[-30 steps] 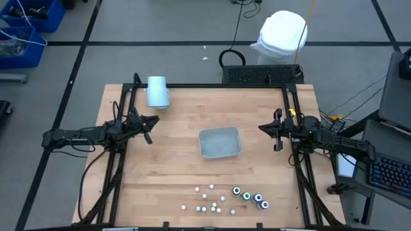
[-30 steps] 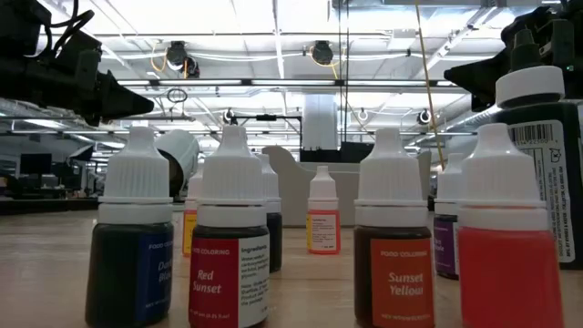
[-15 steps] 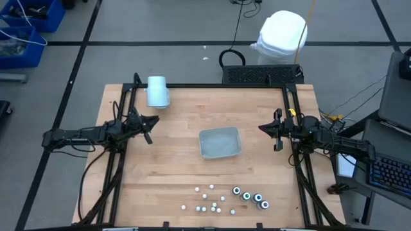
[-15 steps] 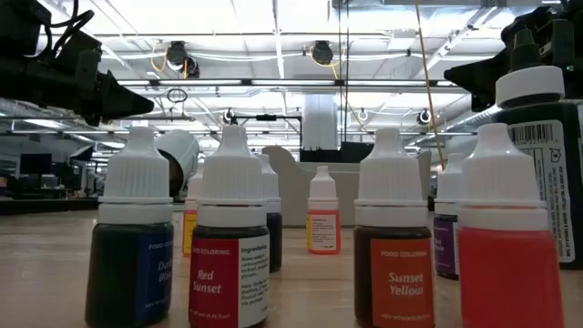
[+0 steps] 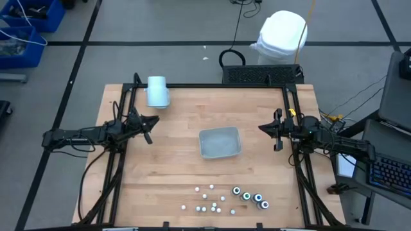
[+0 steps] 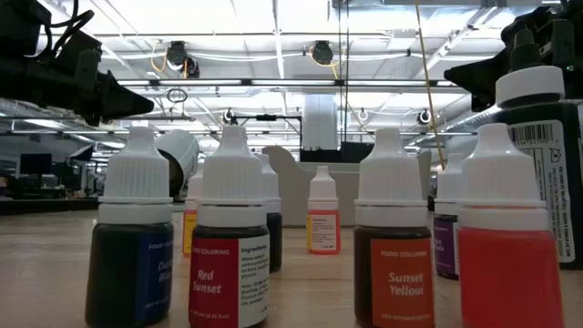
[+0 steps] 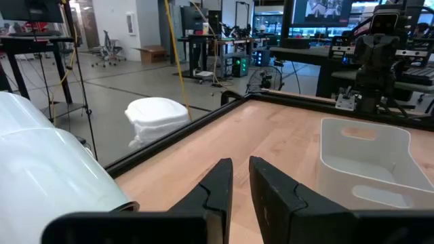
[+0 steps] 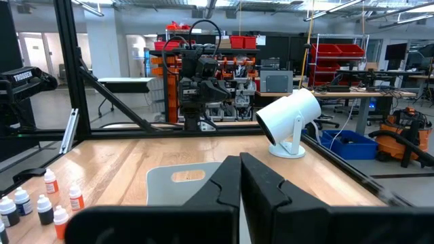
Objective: Pick & Place food coloring
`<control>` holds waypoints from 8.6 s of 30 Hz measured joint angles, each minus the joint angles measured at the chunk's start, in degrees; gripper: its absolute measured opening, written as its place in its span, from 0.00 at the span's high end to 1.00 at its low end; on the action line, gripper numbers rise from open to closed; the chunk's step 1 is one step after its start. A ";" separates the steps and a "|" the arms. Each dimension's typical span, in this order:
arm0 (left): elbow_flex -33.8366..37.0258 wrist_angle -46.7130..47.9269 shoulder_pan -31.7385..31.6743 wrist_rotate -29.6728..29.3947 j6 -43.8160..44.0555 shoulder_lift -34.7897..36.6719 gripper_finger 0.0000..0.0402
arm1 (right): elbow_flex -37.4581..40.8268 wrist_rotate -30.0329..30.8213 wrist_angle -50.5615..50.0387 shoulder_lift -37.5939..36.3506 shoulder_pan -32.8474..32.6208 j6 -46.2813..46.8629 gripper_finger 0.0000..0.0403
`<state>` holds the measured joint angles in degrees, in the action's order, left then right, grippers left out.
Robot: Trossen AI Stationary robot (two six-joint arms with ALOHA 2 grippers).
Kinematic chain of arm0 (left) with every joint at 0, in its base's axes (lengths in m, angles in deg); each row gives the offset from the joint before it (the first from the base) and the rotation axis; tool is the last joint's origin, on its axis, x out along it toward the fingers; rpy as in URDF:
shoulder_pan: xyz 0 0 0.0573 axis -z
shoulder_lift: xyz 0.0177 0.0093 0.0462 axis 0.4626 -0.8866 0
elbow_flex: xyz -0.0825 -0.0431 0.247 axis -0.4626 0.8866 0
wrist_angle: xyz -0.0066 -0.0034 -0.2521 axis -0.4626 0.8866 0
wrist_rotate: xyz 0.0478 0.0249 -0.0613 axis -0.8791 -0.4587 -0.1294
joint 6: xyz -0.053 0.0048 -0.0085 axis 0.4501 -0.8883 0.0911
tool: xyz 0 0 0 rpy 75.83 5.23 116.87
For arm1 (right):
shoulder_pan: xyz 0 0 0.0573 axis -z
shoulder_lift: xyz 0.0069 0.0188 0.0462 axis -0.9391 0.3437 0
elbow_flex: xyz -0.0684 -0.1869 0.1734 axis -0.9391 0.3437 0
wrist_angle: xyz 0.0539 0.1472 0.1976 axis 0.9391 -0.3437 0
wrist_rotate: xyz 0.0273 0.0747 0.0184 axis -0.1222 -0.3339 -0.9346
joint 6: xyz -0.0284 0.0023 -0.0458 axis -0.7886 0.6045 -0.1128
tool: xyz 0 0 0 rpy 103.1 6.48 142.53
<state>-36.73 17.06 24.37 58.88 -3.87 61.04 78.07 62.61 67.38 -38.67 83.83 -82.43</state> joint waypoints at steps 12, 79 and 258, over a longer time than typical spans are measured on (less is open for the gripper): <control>0.00 0.01 0.00 0.00 0.00 0.02 0.86 | 0.00 0.02 0.00 -0.01 0.00 -0.01 1.00; 0.00 -0.38 -0.01 0.00 -8.92 0.00 0.86 | 0.00 0.02 0.00 0.00 0.00 -0.01 1.00; -0.04 -10.85 0.03 12.26 -10.58 -0.33 0.86 | -49.25 65.25 -27.02 85.88 -86.83 67.21 0.70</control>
<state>-36.77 6.20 24.39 71.14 -14.45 60.71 28.82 127.86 40.37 47.21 -3.00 -15.22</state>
